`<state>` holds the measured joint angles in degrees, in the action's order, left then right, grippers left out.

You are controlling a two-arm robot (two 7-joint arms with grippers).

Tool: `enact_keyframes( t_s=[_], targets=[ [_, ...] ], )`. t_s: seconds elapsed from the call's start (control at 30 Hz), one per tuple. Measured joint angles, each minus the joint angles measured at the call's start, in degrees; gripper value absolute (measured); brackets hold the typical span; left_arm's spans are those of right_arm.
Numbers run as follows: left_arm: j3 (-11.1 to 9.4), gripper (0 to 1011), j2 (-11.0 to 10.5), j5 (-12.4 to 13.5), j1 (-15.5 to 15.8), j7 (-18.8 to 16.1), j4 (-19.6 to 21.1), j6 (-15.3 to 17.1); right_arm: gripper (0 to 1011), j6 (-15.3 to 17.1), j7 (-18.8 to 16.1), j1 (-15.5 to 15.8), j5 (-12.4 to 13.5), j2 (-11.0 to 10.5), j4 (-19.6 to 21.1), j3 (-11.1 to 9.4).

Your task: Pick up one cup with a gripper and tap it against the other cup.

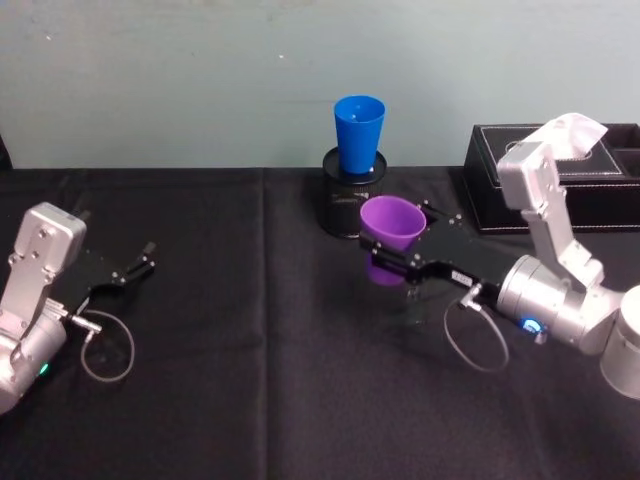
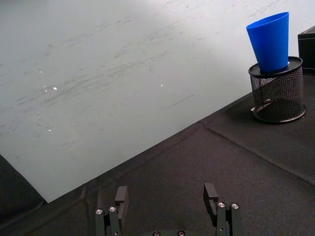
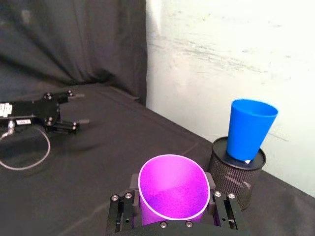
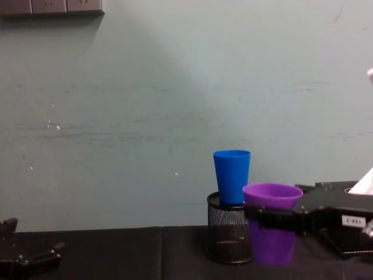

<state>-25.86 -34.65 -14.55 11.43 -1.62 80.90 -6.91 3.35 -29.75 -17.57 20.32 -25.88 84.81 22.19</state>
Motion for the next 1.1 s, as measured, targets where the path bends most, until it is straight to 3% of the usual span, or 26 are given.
enact_keyframes(
  t_s=[0.37, 1.1],
  targets=[
    [0.0, 1000, 0.0, 0.0, 0.0, 0.0, 0.0, 0.0, 738, 3.14, 0.99, -1.06, 1.82, -1.54, 3.77, 0.02],
    [0.0, 1000, 0.0, 0.0, 0.0, 0.0, 0.0, 0.0, 739, 3.28, 1.14, -1.89, 2.18, -2.5, 4.62, 0.77]
  ],
)
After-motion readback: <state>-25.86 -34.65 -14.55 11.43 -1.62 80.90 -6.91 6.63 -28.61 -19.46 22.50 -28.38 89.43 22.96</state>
